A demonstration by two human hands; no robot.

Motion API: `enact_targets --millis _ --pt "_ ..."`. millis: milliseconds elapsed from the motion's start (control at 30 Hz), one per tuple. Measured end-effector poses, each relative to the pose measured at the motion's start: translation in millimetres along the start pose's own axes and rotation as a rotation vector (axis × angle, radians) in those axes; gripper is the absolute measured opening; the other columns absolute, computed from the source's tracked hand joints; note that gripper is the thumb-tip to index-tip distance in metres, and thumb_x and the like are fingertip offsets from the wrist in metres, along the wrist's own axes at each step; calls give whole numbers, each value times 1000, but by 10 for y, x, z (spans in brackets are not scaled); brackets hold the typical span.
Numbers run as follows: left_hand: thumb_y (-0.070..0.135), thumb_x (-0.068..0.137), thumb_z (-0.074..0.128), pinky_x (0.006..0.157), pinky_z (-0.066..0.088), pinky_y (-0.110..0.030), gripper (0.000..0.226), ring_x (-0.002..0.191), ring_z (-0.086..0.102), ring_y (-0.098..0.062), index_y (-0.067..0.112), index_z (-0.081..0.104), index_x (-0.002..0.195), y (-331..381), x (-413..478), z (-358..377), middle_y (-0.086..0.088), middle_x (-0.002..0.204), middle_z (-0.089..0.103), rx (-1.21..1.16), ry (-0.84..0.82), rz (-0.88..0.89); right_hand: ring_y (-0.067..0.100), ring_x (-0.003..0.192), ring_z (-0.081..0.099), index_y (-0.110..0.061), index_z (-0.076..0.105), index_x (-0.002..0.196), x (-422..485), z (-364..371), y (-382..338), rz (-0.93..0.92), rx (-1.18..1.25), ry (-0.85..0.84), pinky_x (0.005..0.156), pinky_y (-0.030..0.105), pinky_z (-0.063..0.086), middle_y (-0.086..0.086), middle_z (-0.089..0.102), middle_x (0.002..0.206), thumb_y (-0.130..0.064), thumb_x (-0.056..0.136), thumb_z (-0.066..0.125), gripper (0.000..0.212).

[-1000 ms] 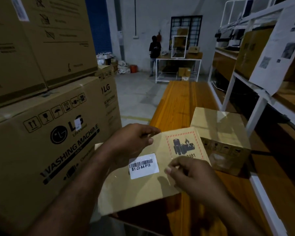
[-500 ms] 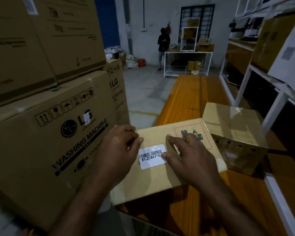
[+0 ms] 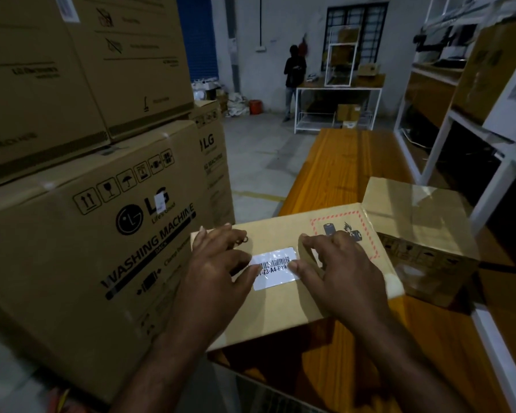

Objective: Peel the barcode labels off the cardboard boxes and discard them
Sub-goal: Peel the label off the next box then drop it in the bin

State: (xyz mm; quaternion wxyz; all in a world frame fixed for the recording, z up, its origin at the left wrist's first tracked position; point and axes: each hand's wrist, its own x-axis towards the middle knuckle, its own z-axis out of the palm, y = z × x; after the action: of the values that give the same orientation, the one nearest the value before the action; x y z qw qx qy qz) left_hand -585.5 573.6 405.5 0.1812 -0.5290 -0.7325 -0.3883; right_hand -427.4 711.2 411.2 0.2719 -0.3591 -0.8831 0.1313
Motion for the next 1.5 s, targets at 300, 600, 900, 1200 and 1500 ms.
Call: enact_targets --millis 300,600,900,1200,1500 --pt "55 77 73 107 38 -59 42 145 31 -29 19 69 97 -23 -167 -28 -3 143 52 71 60 -191 16 108 50 -41 52 129 -10 8 6 -13 -2 5 70 29 36 -5 53 120 -63 86 53 48" --pt "33 69 87 106 44 -48 31 146 33 -24 12 68 82 -19 -175 0 -5 140 55 -70 142 -219 20 108 51 -34 54 130 -1 14 -44 -32 -34 15 69 29 37 0 56 122 -58 88 55 49" --pt "39 72 80 104 46 -46 33 144 37 -24 10 66 79 21 -178 17 -6 132 60 -35 185 -218 22 109 52 -33 55 129 3 12 -37 -35 -46 19 69 29 35 2 56 122 -58 87 56 50" --pt "19 77 84 99 41 -35 18 129 49 -27 16 67 72 99 -75 -5 2 113 63 64 104 -305 23 101 55 -31 58 126 50 36 -54 -62 -75 29 65 29 37 3 57 114 -56 86 58 46" --pt "30 87 72 79 19 -34 20 96 55 -19 33 67 106 281 -16 -96 13 92 70 314 25 -372 20 110 51 -36 54 127 86 -22 -43 -48 -46 -35 70 31 40 -2 56 120 -58 87 56 46"
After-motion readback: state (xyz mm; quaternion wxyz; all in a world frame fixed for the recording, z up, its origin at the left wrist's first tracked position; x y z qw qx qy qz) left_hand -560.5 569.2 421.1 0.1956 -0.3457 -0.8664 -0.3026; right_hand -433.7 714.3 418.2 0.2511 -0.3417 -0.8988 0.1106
